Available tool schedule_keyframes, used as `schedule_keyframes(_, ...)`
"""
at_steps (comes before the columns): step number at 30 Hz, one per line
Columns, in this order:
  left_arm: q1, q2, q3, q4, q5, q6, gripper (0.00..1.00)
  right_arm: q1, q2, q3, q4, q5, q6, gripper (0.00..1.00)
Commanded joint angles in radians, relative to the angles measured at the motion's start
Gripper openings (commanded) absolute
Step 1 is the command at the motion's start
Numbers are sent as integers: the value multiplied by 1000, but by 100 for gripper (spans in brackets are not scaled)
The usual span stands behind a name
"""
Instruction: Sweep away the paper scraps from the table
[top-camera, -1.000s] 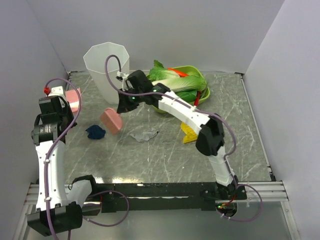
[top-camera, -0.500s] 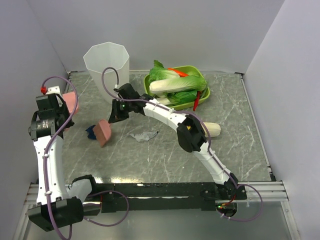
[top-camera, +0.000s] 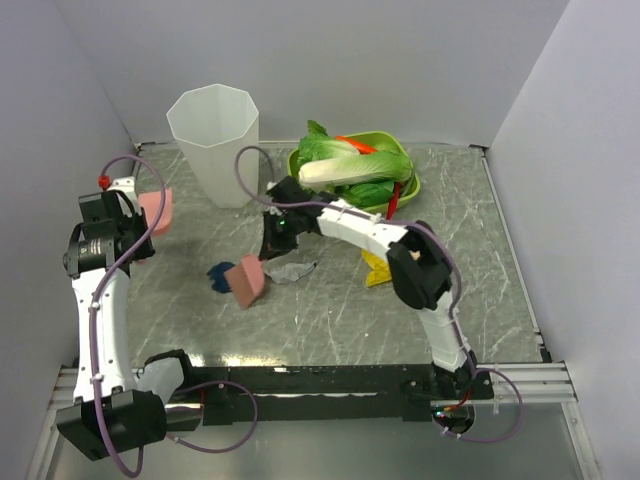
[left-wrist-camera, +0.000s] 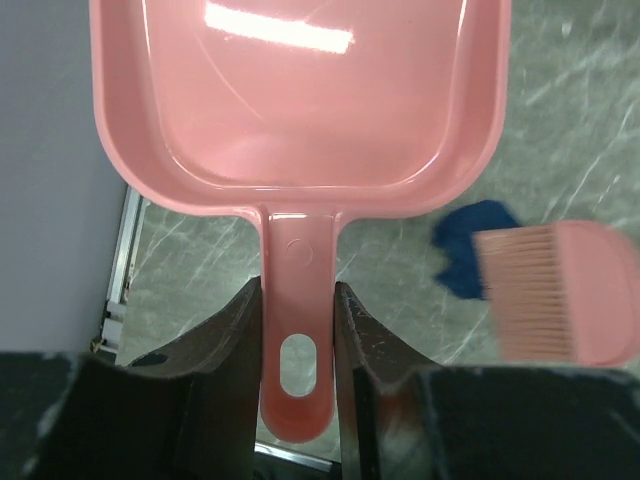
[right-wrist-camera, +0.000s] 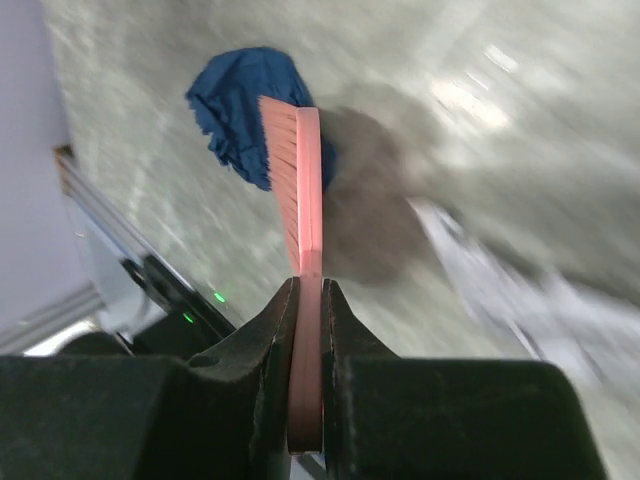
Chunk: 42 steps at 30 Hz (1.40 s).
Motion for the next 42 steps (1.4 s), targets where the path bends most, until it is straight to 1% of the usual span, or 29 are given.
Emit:
schedule_keyframes(1,6,4,-54,57,118,171,1,-72,-168,-129,-124,122,-148,0)
schedule_keyframes(3,6,13,-78,53,147,230,1,-97,-209,-175,-141,118,-206,0)
schedule_keyframes(4,4,18,-86,48,181,294,1,-118,-250,-192,-146,119,-226,0)
schedule_keyframes(6,3,44,-95,30,218,359,1,-138,-315,-247,-153,116,-278,0)
schedule_keyframes(7,1,54,-94,2,236,424,1,-155,-341,-269,-152,112,-292,0)
schedule_keyframes(9,-19,97,-97,-24,267,486,1,-172,-421,-322,-135,70,-337,0)
schedule_keyframes(10,-28,113,-98,-57,270,556,1,-176,-447,-333,-136,67,-356,0)
schedule_keyframes(12,-75,153,-111,-94,282,635,1,-181,-530,-365,-136,70,-413,0)
schedule_keyframes(13,-113,162,-118,-111,282,707,1,-184,-556,-375,-133,82,-450,0)
schedule_keyframes(15,-160,186,-147,-133,267,768,1,-192,-629,-401,-130,98,-484,0)
schedule_keyframes(16,-181,191,-157,-138,265,825,1,-193,-651,-408,-135,116,-522,0)
schedule_keyframes(17,-221,197,-175,-139,265,848,1,-195,-674,-419,-136,130,-539,0)
schedule_keyframes(19,-267,205,-187,-144,282,914,1,-195,-732,-453,-140,156,-582,0)
schedule_keyframes(20,-272,205,-198,-138,293,930,1,-193,-749,-464,-146,193,-588,0)
schedule_keyframes(21,-301,206,-203,-130,301,937,1,-196,-780,-490,-146,216,-591,0)
schedule_keyframes(22,-328,214,-213,-125,304,956,1,-195,-791,-502,-143,274,-596,0)
schedule_keyframes(26,-375,243,-224,-108,314,977,1,-199,-820,-547,-130,371,-602,0)
schedule_keyframes(31,-440,285,-223,-110,363,973,1,-204,-799,-528,-135,395,-639,0)
schedule_keyframes(36,-540,309,-240,-56,359,924,1,-203,-772,-517,-124,480,-660,0)
schedule_keyframes(42,-620,331,-252,-3,341,850,1,-204,-714,-484,-112,452,-657,0)
